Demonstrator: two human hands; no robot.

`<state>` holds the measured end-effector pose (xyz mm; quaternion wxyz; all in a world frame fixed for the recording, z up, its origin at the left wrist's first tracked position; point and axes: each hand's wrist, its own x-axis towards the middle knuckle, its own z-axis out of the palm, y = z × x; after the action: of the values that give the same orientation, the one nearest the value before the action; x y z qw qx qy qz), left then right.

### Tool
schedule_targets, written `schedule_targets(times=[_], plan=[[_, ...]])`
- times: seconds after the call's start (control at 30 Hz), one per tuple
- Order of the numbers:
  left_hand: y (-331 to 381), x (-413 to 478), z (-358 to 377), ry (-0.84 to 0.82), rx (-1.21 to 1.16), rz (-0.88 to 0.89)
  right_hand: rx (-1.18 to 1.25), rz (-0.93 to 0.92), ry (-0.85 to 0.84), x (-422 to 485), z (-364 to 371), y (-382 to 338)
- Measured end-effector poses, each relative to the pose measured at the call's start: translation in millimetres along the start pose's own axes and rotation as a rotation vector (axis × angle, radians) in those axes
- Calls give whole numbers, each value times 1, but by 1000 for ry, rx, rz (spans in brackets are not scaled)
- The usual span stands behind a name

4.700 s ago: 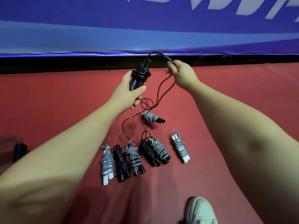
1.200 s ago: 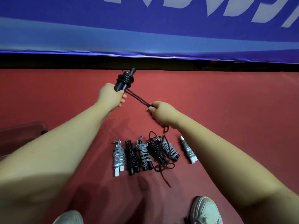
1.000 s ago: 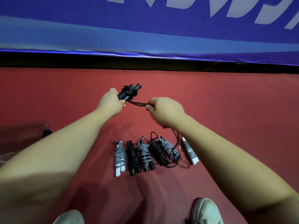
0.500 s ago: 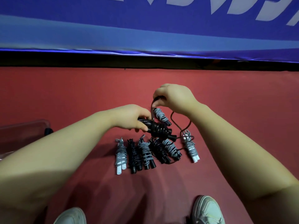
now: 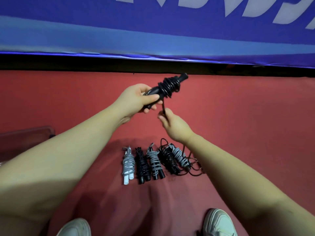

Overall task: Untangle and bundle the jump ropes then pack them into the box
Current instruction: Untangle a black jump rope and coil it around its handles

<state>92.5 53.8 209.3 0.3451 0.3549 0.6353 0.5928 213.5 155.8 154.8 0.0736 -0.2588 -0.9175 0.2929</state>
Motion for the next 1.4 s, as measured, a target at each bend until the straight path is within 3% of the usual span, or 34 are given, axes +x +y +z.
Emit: schedule_targets(times=[0.23, 0.43, 0.57, 0.7, 0.83, 0.97, 1.03, 1.17, 1.4], plan=[[-22, 15, -27, 350, 72, -43, -268, 65, -116, 1, 16, -8], [-44, 16, -46, 440, 263, -108, -317, 17, -86, 4, -3, -26], [-50, 16, -54, 479, 350, -157, -152, 32, -58, 7, -16, -44], [-54, 10, -51, 377, 561, -196, -311, 1, 8, 5, -25, -56], [-52, 0, -41, 52, 732, -148, -621, -211, 177, 9, -40, -60], [-41, -12, -22, -304, 753, -96, -753, -438, 107, 13, -57, -59], [-35, -17, -14, -423, 637, -107, -768, -486, 64, 14, -62, -53], [-28, -24, -9, -525, 389, -154, -649, -441, 28, 17, -71, -28], [-10, -26, -12, -432, 190, -169, -167, -195, -46, 7, -44, 24]])
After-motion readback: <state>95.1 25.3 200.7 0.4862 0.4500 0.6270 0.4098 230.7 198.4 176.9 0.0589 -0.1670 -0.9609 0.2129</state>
